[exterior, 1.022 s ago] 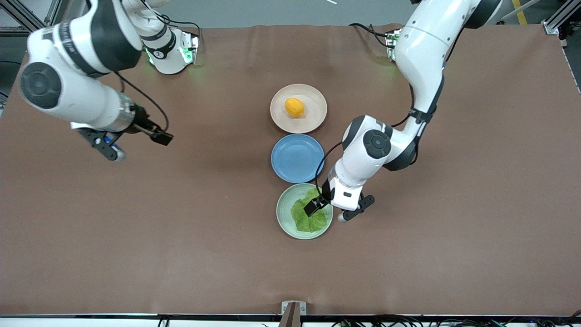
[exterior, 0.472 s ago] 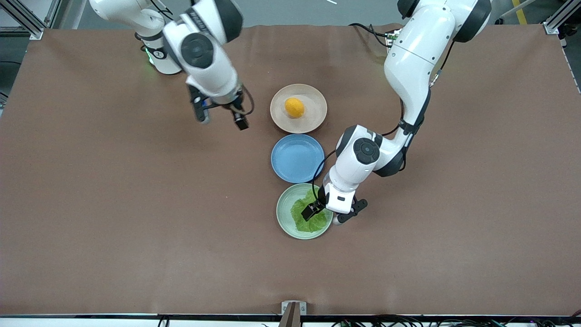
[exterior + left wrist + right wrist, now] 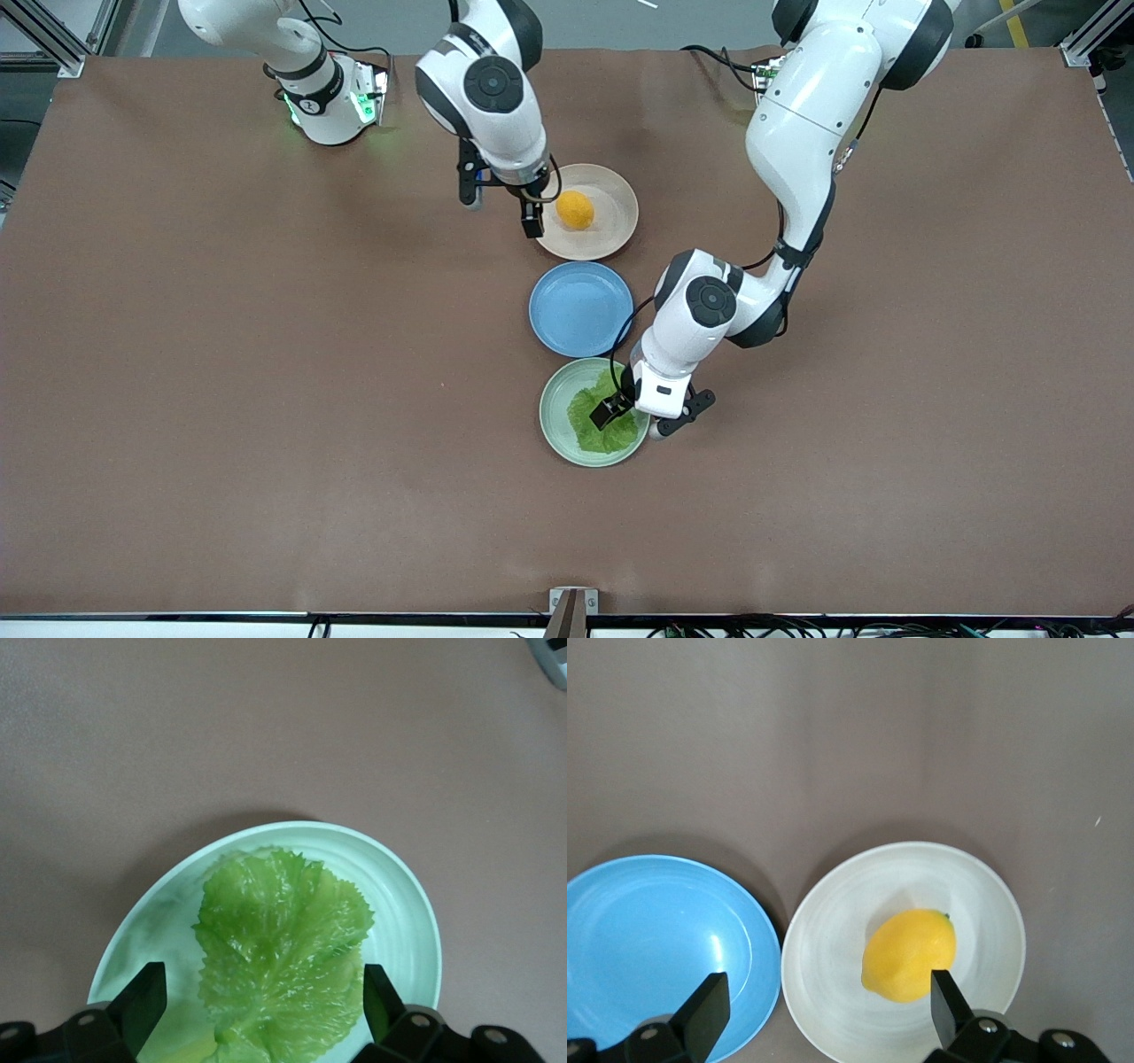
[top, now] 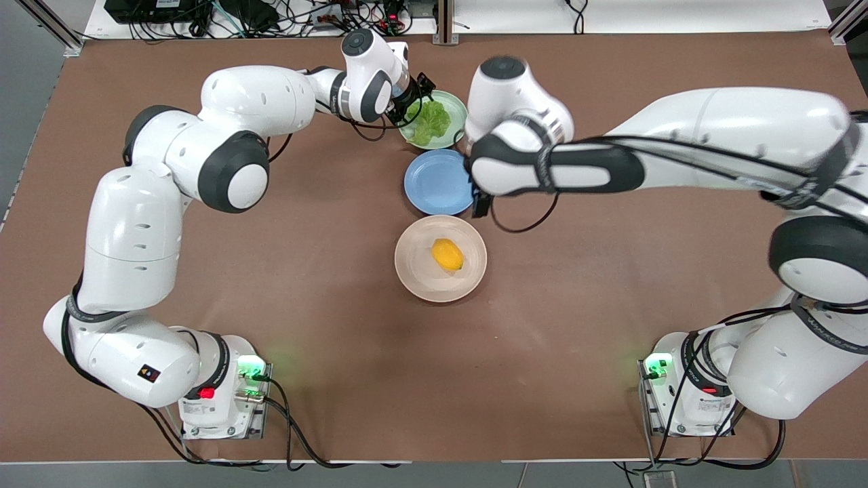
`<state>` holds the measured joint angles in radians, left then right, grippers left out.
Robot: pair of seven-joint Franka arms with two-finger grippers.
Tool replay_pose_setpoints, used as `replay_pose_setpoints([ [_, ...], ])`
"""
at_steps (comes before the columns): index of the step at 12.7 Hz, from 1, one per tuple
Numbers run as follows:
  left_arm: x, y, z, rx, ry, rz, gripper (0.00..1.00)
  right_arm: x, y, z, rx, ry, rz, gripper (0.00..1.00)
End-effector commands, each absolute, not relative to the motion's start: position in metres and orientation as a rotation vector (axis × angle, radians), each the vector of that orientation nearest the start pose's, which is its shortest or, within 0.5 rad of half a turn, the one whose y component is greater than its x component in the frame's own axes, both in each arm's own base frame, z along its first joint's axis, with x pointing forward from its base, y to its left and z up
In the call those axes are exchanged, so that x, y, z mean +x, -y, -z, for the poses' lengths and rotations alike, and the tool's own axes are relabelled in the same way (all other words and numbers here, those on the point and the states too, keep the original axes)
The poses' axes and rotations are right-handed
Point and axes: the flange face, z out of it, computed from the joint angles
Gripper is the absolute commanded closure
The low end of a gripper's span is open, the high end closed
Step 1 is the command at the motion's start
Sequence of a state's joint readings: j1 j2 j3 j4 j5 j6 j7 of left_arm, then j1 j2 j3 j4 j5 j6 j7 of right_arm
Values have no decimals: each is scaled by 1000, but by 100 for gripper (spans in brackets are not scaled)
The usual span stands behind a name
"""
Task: Pick lemon and lettuce from plates
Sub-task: 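Grasp the lettuce with the left gripper while the right gripper grasps the lemon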
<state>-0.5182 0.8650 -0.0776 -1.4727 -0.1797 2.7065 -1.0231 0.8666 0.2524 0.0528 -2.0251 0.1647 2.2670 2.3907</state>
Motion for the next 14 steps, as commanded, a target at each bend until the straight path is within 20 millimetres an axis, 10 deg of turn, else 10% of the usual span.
replay_pose_setpoints([
  [1, 633, 408, -198, -3341, 1052, 279, 12, 337, -484, -293, -2152, -2313, -207, 1],
  [14, 631, 409, -197, -3343, 1036, 277, 84, 280, -523, -230, -2198, -2309, -168, 1],
])
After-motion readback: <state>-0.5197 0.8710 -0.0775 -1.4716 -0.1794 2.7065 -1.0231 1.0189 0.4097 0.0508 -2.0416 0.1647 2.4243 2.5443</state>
